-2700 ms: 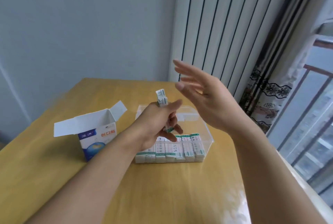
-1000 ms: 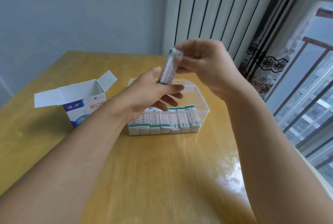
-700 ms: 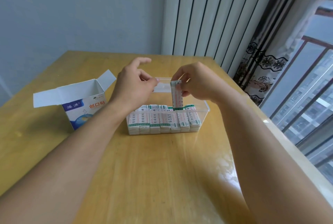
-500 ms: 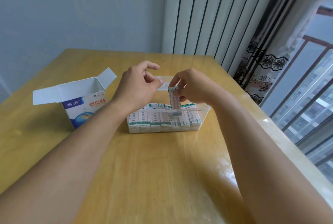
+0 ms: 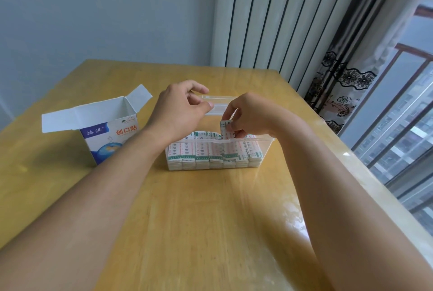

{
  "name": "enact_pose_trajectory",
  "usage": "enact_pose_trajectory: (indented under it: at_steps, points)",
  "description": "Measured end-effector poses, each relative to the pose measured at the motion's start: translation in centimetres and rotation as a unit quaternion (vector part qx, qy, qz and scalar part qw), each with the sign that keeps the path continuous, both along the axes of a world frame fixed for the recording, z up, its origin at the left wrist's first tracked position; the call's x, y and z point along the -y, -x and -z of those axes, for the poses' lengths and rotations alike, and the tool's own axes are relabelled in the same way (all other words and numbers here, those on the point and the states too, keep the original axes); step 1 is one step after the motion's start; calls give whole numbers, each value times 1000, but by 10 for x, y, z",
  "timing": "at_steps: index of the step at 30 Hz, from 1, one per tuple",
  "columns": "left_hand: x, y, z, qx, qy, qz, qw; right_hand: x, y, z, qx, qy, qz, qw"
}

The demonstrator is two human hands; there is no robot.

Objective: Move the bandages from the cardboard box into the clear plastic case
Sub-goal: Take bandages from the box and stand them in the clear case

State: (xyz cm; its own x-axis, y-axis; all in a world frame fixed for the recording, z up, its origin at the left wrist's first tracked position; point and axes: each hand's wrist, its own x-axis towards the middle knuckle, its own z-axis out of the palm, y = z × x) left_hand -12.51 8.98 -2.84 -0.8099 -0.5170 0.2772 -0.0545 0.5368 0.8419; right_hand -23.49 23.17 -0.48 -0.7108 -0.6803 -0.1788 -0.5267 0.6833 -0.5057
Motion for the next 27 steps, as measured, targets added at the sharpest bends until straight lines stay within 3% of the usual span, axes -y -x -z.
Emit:
enact_pose_trajectory:
  at_steps: [11, 27]
  points:
    - [-1, 1, 0, 12, 11, 0, 1000, 7, -3, 6, -69, -67, -6, 995]
    - [-2, 0, -1, 13, 26, 0, 1000, 14, 2, 9, -87, -155, -15, 984]
